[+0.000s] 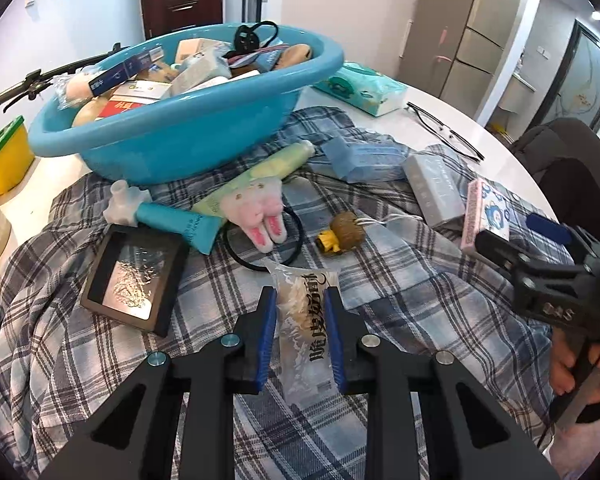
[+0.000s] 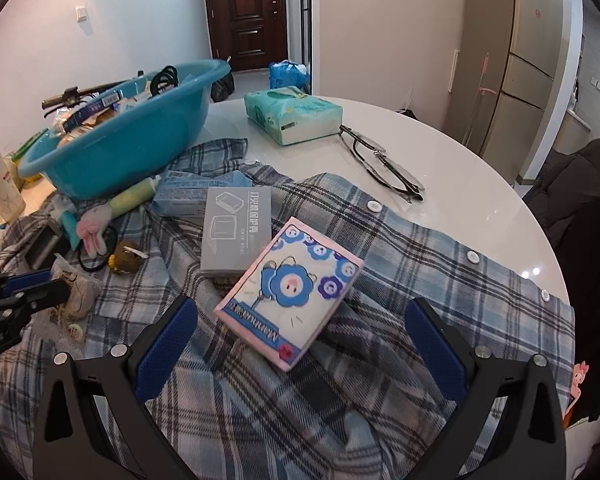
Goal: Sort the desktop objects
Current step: 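Close the left tool on the bagged pastry while the right tool grasps the pink tissue pack, then lift the bagged pastry and tissue pack and carry both over the teal basin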
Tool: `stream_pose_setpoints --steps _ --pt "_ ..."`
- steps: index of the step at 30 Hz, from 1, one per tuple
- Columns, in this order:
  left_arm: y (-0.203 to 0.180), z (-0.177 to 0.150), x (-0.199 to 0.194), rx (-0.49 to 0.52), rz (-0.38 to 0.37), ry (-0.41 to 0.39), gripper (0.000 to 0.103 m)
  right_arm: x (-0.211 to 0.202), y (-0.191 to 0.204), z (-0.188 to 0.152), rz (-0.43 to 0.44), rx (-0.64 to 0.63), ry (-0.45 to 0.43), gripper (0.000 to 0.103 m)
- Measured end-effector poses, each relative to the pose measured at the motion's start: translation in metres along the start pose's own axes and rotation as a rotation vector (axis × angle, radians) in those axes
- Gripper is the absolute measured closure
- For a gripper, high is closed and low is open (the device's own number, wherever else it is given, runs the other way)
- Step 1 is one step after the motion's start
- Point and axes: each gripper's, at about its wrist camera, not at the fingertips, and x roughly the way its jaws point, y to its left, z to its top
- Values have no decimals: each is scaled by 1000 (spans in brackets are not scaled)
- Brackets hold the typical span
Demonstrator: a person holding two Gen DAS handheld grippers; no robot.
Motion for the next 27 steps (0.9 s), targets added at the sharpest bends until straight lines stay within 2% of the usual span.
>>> stream_pose_setpoints --steps 3,4,5,6,8,9,10,11,14,21,25,27 --pt "1 -2 0 3 -7 2 77 6 3 3 -5 -14 4 2" --pt "1 -3 1 4 -11 6 77 8 4 2 -5 -18 7 12" --pt "2 -3 1 4 -14 9 77 10 5 2 -4 -21 14 26" --pt "3 -4 2 4 -17 11 77 12 6 1 8 -19 28 30" --pt "4 -5 4 10 -15 20 66 13 6 0 15 -12 28 33" --pt "3 -5 7 11 -24 36 51 12 6 -1 15 -13 24 36" --pt "4 -7 8 5 -37 42 46 10 5 -1 22 -11 23 39" --pt "4 -8 10 1 -45 46 46 8 4 -1 34 -6 24 43" --pt "0 -9 15 24 -32 52 45 1 4 -3 62 -3 25 45" --pt "-1 -4 23 10 -32 54 45 -25 14 -8 112 -60 0 47" --pt "-1 -2 28 8 -33 59 45 -36 26 -14 198 -111 14 47" --pt "-1 -2 28 13 -31 56 46 -36 34 -18 263 -144 50 47"
